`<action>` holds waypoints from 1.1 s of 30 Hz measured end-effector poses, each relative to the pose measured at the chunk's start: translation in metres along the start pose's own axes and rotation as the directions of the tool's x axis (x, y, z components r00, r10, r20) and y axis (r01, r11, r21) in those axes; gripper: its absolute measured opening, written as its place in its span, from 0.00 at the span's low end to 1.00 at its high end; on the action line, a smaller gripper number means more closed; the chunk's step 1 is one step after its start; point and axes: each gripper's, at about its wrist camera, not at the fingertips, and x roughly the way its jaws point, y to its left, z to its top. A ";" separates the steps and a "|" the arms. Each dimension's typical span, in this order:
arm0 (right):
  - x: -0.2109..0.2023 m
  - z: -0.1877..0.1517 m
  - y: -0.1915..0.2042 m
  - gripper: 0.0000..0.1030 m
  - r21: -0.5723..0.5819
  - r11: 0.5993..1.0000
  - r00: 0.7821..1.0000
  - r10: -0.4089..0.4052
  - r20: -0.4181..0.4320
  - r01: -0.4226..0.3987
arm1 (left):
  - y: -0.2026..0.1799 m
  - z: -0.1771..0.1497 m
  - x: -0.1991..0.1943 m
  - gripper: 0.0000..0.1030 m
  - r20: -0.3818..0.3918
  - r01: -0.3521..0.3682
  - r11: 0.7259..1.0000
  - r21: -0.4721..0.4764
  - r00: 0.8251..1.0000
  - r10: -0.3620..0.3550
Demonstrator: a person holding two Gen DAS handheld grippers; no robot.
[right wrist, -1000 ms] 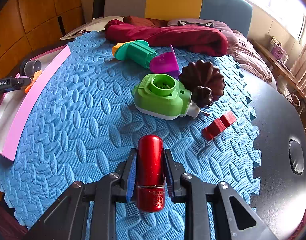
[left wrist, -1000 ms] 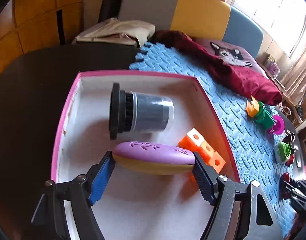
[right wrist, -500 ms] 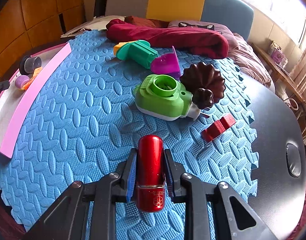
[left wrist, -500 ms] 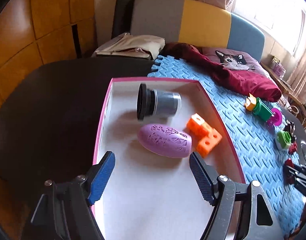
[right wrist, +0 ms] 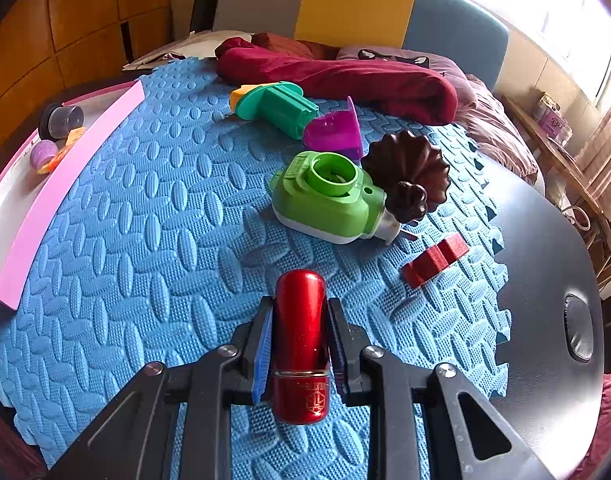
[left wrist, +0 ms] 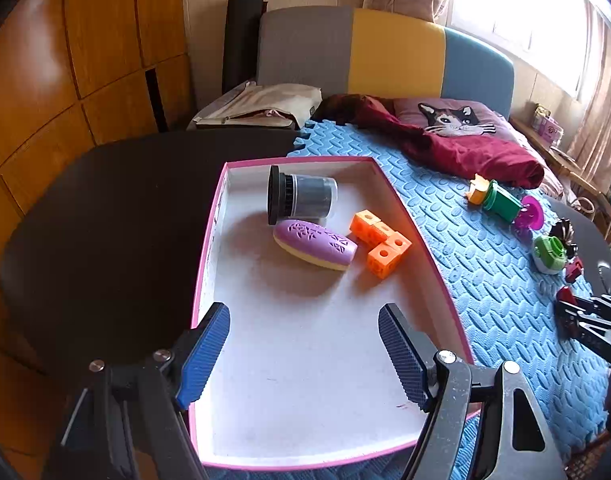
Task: Organize rigid objects
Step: 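Carry the red cylinder into the tray and open the right gripper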
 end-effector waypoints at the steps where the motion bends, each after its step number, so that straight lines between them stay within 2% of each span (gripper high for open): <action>1: 0.000 0.000 0.000 0.24 0.002 1.000 1.000 0.001 -0.001 -0.001 | 0.000 0.000 -0.003 0.75 0.008 0.003 1.000 0.002 1.000 -0.003; 12: 0.000 0.000 -0.002 0.24 0.038 0.999 1.000 0.007 -0.023 -0.006 | 0.008 -0.004 -0.012 0.75 0.020 0.019 1.000 -0.009 1.000 -0.019; 17: -0.002 0.001 0.004 0.24 0.070 0.997 0.999 -0.019 -0.038 0.022 | 0.014 -0.005 -0.012 0.75 0.016 0.020 1.000 -0.023 1.000 -0.019; 23: -0.010 0.004 0.023 0.24 0.114 0.992 0.999 0.045 -0.001 -0.045 | 0.022 -0.008 -0.011 0.74 0.014 0.016 0.999 -0.034 1.000 -0.015; 28: -0.006 0.006 0.043 0.24 0.118 0.989 0.996 0.092 -0.014 -0.090 | 0.029 -0.011 -0.009 0.72 0.010 0.013 0.999 -0.047 1.000 -0.013; 33: -0.027 0.020 0.065 0.24 0.135 0.971 0.980 0.191 0.054 -0.197 | 0.037 -0.014 -0.006 0.70 0.002 0.010 0.998 -0.069 1.000 -0.010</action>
